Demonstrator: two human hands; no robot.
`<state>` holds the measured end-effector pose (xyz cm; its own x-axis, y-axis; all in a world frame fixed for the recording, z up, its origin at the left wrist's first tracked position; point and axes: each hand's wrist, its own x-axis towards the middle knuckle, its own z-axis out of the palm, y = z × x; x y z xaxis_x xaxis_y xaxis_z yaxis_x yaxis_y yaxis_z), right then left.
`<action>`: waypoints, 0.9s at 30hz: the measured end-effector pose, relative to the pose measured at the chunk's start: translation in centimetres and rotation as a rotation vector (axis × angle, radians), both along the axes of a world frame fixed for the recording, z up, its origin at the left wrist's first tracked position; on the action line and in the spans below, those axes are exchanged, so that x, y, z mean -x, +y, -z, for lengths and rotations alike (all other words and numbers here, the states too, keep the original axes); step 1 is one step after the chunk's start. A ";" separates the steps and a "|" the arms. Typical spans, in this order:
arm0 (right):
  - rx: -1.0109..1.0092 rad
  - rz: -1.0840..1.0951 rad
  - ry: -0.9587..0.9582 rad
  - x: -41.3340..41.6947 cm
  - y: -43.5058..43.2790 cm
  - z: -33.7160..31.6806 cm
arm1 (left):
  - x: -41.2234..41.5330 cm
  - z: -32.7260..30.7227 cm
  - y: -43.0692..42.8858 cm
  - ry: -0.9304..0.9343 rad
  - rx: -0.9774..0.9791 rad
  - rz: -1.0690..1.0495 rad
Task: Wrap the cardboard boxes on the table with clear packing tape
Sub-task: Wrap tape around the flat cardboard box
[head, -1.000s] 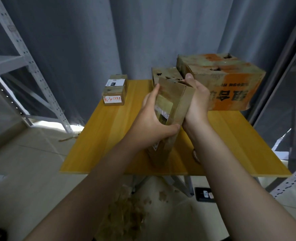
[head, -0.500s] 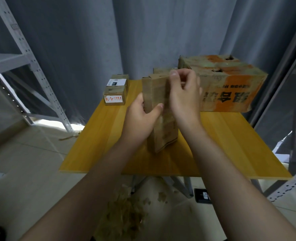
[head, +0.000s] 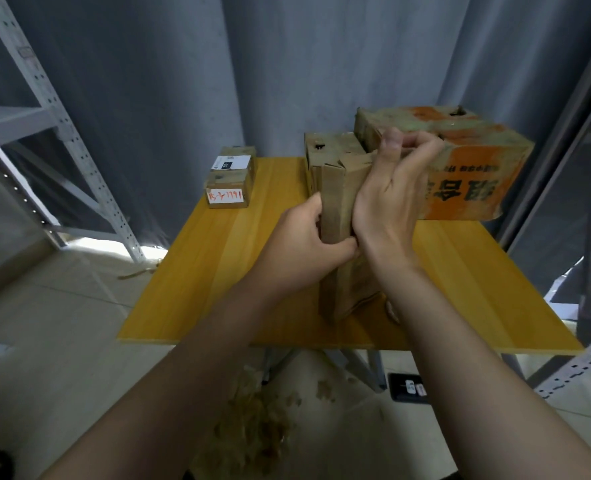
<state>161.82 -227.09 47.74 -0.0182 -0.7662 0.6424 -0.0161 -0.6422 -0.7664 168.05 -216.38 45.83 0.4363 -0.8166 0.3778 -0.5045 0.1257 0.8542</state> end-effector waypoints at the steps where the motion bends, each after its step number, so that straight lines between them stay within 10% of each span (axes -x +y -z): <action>1: 0.015 -0.001 -0.026 0.2 -0.2 0.1 | -0.2 -0.1 0.1 0.014 -0.003 0.013; 27: -0.355 -0.174 -0.076 1.8 -1.7 -1.5 | -2.2 -0.4 0.6 0.266 0.137 0.025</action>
<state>159.99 -228.78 49.26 0.0943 -0.9360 0.3393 0.1345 -0.3257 -0.9359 170.21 -215.78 46.23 0.5151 -0.7778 0.3602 -0.2603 0.2585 0.9303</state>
